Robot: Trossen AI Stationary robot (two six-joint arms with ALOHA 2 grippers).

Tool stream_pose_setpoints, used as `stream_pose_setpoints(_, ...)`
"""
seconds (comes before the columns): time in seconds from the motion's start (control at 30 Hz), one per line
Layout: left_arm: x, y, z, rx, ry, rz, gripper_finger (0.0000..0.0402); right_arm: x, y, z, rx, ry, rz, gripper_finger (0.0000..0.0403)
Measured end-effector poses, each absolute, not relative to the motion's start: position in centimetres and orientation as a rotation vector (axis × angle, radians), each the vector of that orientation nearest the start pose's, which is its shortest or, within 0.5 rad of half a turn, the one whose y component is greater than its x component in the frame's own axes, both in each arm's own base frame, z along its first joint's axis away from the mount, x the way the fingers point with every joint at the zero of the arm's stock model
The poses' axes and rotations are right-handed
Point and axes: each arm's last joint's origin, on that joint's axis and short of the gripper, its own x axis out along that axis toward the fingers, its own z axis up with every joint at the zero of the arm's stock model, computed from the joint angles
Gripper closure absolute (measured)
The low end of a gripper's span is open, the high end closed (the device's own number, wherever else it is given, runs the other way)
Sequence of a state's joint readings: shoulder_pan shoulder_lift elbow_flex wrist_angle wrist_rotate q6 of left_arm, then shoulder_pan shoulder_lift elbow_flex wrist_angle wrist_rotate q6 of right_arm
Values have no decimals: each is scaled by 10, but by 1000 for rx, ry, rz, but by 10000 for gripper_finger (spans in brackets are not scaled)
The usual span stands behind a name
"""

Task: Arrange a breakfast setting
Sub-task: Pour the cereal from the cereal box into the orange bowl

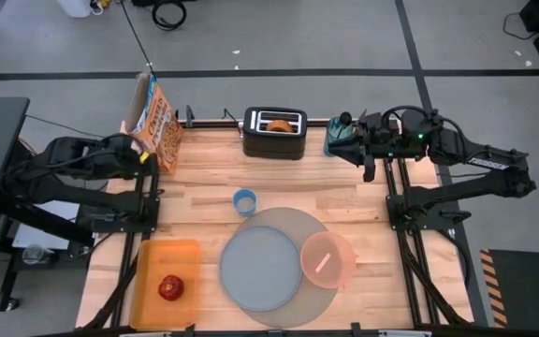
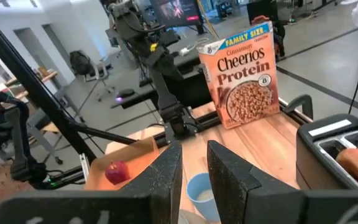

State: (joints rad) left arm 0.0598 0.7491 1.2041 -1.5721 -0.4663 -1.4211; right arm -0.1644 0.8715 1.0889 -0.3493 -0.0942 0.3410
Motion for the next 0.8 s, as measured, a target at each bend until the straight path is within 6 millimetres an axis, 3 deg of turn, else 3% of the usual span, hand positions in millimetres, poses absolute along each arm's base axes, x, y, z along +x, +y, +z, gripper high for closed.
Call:
stream_pose_setpoints(0.27,79,34,356,-871,623,1302,153,170,-27,407,355,92,-83,321)
stream_pose_setpoints(0.5,86,38,355,-904,728,1263,170,170,-27,407,353,91,-82,321)
stream_pose_setpoints(0.63,83,32,382,-916,623,1158,193,169,-29,407,347,88,-96,321)
stream_pose_setpoints(0.8,57,29,438,-747,243,1191,222,168,-35,407,345,82,-129,321)
